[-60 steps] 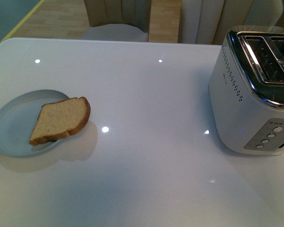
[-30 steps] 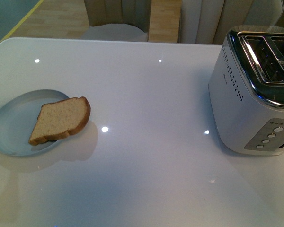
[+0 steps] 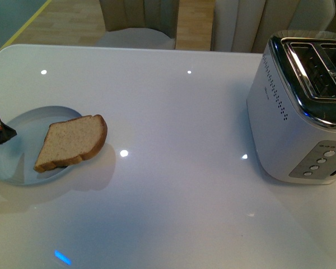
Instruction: Left arm holds plate, right arm toasts bread
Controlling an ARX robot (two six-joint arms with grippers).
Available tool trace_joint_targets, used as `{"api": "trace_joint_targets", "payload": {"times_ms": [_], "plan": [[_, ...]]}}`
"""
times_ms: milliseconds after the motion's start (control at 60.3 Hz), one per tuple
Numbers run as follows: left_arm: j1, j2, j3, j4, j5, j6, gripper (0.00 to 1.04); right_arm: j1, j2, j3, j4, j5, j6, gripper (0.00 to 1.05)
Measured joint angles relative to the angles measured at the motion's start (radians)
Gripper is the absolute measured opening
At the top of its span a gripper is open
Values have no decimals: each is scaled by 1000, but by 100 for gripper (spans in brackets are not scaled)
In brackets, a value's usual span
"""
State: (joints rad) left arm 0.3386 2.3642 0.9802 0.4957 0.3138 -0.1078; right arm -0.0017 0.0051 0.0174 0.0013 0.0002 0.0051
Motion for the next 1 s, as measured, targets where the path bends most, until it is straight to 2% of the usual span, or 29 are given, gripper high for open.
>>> {"api": "trace_joint_targets", "payload": {"times_ms": [547,647,763,863,995], "plan": [[-59,45,42,-75,-56,91,97,0,0,0,0,0,0,96],[-64,47,43,-91,-77,105,76,0,0,0,0,0,0,96],[-64,47,42,-98,-79,104,58,0,0,0,0,0,0,96],[-65,46,35,-106,-70,82,35,0,0,0,0,0,0,96],[-63,42,30,-119,-50,23,14,0,0,0,0,0,0,96]]}}
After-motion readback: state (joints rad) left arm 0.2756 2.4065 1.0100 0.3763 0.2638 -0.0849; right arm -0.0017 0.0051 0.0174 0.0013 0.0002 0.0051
